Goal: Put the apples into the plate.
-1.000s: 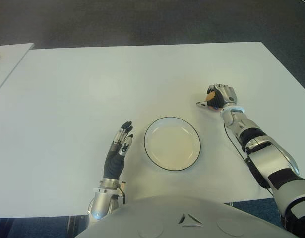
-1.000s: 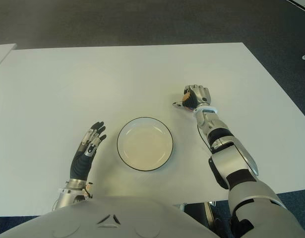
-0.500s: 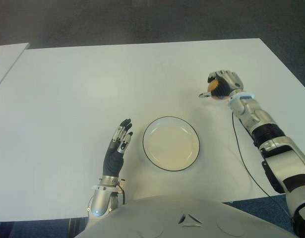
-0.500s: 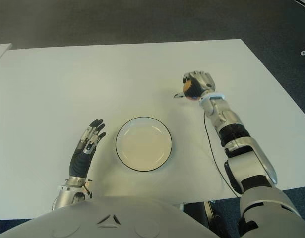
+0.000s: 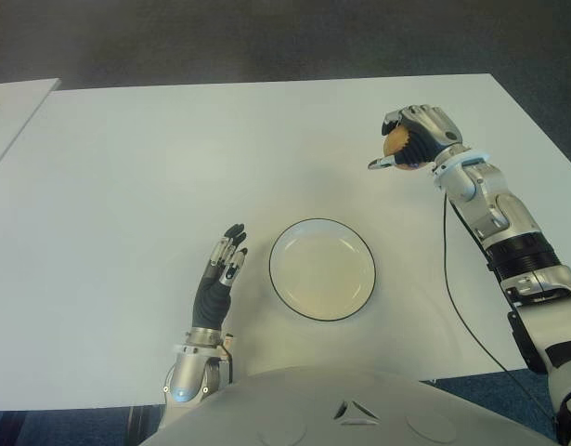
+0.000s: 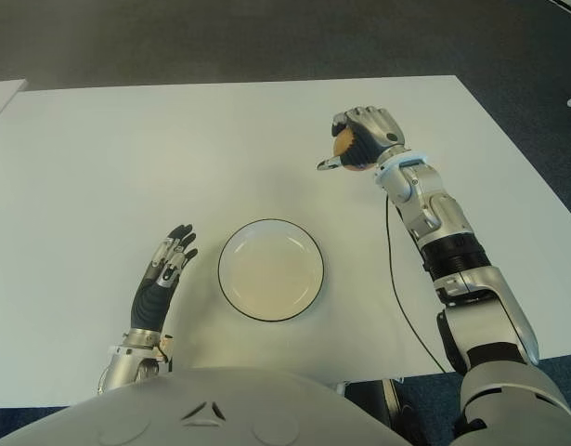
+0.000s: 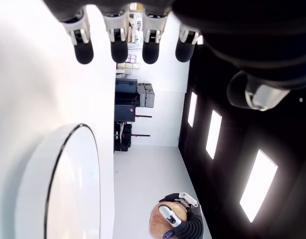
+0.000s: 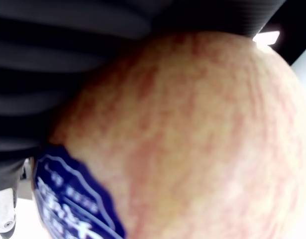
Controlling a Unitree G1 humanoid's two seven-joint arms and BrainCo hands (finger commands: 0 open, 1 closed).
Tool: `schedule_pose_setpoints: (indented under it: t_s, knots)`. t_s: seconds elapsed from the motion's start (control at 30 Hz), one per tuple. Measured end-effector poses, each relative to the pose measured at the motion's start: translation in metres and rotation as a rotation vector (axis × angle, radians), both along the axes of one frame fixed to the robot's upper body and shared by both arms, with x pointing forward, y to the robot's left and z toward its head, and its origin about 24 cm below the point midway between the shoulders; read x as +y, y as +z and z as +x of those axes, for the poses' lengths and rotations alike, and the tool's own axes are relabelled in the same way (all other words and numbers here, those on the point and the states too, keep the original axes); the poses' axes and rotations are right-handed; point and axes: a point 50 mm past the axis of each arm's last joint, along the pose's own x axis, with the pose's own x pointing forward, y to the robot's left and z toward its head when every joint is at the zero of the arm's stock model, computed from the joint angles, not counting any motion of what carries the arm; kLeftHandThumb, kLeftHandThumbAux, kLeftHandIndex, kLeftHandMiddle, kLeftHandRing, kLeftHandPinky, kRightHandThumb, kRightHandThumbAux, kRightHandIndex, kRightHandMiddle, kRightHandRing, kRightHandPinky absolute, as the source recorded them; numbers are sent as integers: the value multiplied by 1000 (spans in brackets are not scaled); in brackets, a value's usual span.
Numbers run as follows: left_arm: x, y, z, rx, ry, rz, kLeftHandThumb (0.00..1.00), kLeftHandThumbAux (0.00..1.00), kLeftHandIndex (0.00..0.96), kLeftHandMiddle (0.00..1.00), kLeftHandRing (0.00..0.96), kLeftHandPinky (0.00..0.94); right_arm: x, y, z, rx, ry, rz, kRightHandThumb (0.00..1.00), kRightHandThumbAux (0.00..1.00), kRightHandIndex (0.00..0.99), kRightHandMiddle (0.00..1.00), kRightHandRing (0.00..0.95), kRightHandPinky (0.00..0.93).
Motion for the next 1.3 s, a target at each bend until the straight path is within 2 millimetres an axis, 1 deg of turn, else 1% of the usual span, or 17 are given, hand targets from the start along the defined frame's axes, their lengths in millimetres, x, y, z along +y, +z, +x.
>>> schedule_pose_setpoints:
  t_s: [0.2, 0.47, 0.8, 0.87, 0.97, 1.13, 1.3]
  knots:
    - [1, -1, 1, 1, 4, -15, 0, 279, 0, 0, 0, 0, -2, -8, -2, 36, -14, -22, 726, 713, 440, 906, 871, 860]
    - [2, -1, 1, 2, 8, -18, 0, 277, 0, 0, 0, 0, -2, -10, -2, 45, -16, -28, 726, 713, 440, 898, 860, 846]
    - [3, -1, 0, 4, 4, -15, 0, 283, 0, 0, 0, 0, 2, -13, -4, 46, -3, -15, 727, 713, 440, 899, 863, 853]
    - [3, -2, -1, 6, 2, -14, 0, 283, 0, 0, 0, 0, 8, -13, -8, 40, 16, -3, 728, 713, 440, 900, 863, 852]
    - [3, -2, -1, 7, -2, -13, 0, 282, 0, 0, 0, 0, 25, -13, -18, 18, 58, 28, 728, 713, 440, 899, 862, 846]
    - [2, -1, 0, 3, -3, -13, 0, 280, 0, 0, 0, 0, 57, -14, -43, 24, 161, 100, 725, 714, 440, 891, 856, 837]
    - [3, -2, -1, 6, -2, -8, 0, 279, 0, 0, 0, 0, 82, -5, -71, 20, 270, 162, 722, 714, 440, 871, 842, 814]
